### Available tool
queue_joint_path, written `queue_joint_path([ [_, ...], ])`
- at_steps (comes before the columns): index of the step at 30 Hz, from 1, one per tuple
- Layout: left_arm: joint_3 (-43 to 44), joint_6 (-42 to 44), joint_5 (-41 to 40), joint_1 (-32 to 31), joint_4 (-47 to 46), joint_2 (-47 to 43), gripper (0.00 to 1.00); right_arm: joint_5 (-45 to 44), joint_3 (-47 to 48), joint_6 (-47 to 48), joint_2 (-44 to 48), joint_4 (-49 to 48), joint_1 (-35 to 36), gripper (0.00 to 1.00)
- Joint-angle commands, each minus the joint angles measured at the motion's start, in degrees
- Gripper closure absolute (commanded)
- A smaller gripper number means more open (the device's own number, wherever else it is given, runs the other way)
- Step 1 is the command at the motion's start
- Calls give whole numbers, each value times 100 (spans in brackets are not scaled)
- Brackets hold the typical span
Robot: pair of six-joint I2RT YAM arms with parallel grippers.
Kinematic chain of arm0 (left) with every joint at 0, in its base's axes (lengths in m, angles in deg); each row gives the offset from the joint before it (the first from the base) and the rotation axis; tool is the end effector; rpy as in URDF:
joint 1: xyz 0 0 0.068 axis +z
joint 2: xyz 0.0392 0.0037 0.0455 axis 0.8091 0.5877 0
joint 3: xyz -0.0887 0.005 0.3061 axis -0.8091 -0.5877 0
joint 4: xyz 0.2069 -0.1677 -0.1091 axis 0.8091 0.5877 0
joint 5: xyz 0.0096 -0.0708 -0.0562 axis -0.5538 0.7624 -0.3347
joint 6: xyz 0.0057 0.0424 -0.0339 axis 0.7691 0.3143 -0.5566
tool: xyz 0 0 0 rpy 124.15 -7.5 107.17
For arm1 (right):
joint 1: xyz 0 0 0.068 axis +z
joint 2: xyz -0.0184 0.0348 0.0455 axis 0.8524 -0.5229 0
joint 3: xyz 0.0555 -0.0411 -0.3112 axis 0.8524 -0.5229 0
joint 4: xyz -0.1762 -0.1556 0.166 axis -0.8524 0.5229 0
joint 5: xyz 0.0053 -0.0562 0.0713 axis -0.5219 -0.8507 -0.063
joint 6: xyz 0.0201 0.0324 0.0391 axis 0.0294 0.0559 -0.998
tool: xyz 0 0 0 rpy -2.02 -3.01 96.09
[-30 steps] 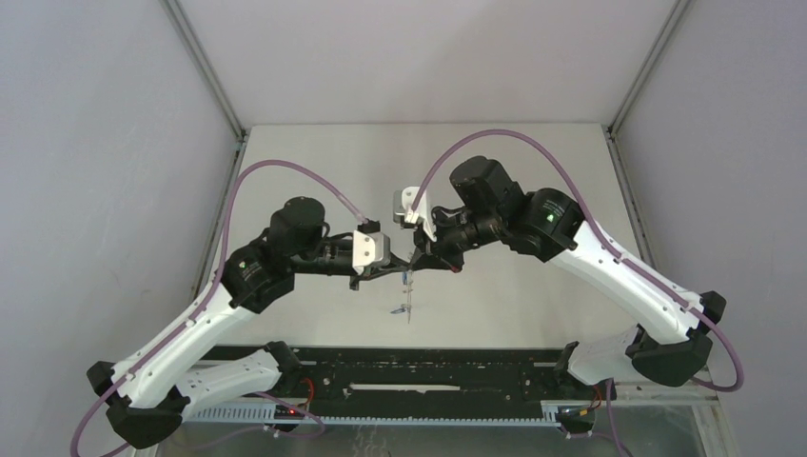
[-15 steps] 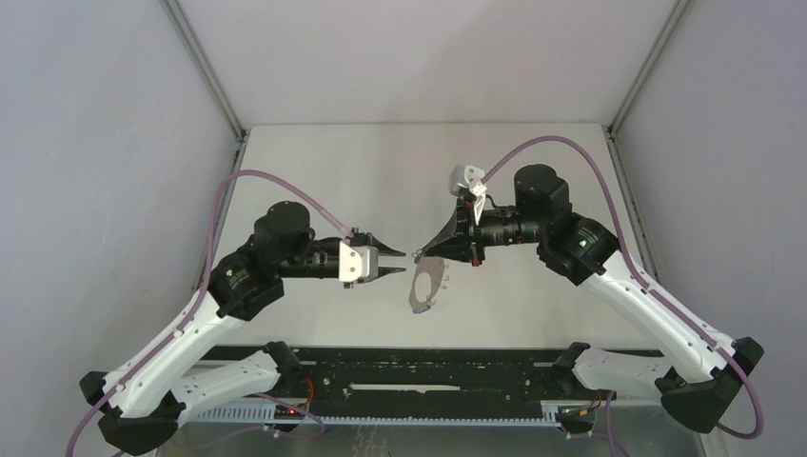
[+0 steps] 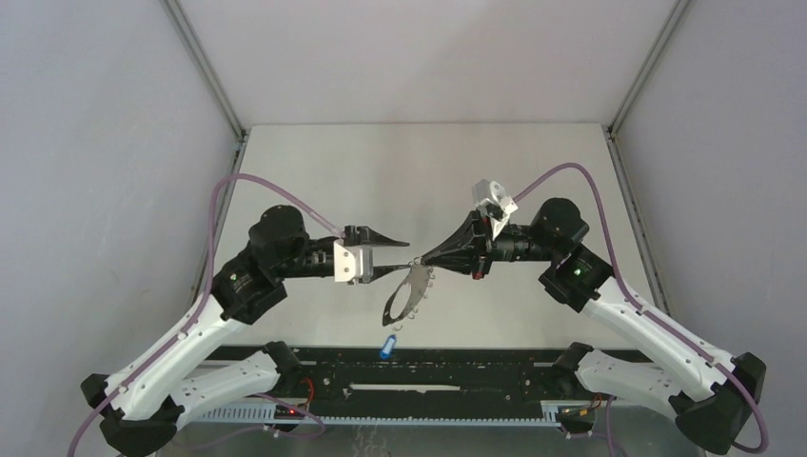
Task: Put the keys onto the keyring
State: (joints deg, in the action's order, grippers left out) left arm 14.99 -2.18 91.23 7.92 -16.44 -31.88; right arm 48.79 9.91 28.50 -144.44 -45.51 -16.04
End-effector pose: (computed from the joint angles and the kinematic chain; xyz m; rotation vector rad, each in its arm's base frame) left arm 0.1009 -0.1367 0.4441 1.4140 0.9902 -0.7517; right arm 0.1423 0.1672 0.4219 -1.1381 1.2319 1.3214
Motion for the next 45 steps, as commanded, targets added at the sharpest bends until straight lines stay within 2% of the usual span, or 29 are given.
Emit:
queue_joint_path([
  [1, -123, -259, 466, 127, 15, -185, 57, 59, -111, -320, 255, -1245, -24, 100],
  [5, -284, -366, 571, 183, -149, -252, 56, 129, -190, -426, 208, -1492, -38, 100],
  [11, -543, -1230, 873, 188, -1029, -283, 50, 189, -191, -588, 41, -1770, -4, 100],
  [17, -698, -1430, 749, 190, -1381, -299, 54, 213, -191, -597, -44, -1835, 69, 100],
  [20, -707, -1435, 645, 196, -1542, -326, 59, 218, -192, -612, -92, -1797, 104, 100],
  [29, -820, -654, 440, 302, -1477, -495, 77, 189, -191, -662, -26, -1763, 101, 100],
  [33, -831, -346, 581, 319, -1151, -552, 77, 189, -191, -700, -12, -1781, 76, 100],
  [40, -838, -319, 713, 311, -1131, -537, 78, 226, -191, -808, -79, -1913, 63, 100],
  [45, -889, -217, 787, 319, -1161, -536, 82, 207, -191, -858, -98, -1905, 63, 100],
])
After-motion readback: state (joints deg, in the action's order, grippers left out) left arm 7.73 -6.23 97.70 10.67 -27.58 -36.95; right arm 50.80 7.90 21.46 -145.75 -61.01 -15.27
